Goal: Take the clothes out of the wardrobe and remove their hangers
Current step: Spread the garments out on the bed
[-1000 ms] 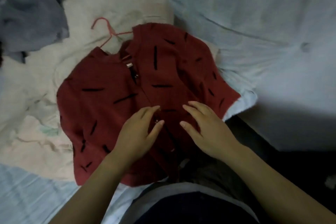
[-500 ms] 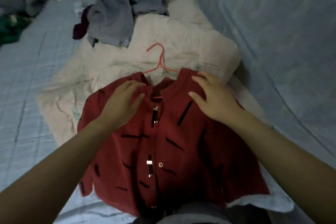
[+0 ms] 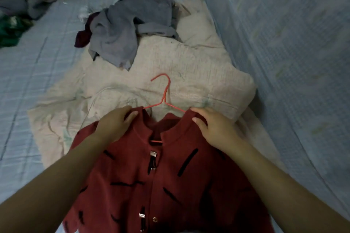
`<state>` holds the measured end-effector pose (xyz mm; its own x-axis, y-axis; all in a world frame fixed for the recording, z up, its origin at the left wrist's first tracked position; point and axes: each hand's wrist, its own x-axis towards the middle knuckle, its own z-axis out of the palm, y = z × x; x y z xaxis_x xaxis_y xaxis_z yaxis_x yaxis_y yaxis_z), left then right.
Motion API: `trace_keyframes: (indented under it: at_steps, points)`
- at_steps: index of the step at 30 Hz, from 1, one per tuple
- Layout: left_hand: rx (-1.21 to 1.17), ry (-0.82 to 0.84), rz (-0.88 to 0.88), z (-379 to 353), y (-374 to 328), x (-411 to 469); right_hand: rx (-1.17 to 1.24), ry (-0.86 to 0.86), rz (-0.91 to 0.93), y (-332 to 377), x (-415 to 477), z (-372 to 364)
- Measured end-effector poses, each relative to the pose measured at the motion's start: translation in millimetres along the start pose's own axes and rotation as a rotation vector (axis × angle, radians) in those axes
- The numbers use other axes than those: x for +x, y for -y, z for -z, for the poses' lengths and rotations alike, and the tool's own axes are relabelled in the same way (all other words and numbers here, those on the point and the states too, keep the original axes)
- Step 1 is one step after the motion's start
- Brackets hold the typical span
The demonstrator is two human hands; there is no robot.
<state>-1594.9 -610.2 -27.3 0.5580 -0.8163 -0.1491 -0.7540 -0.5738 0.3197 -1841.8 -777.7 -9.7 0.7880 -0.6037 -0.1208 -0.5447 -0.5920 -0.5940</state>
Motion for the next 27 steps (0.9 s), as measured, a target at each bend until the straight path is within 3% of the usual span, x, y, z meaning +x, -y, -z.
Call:
trace_keyframes:
  at_steps: [11, 18, 27]
  points:
    - [-0.268, -0.417, 0.102, 49, -57, -121, 0.154, -0.2, 0.151, 30, -50, 16]
    - [-0.295, -0.515, 0.262, 54, -67, -234, 0.136, -0.173, 0.315, 62, -102, -5]
    - [-0.425, -0.606, 0.244, 57, -45, -334, 0.076, -0.245, 0.373, 117, -189, -20]
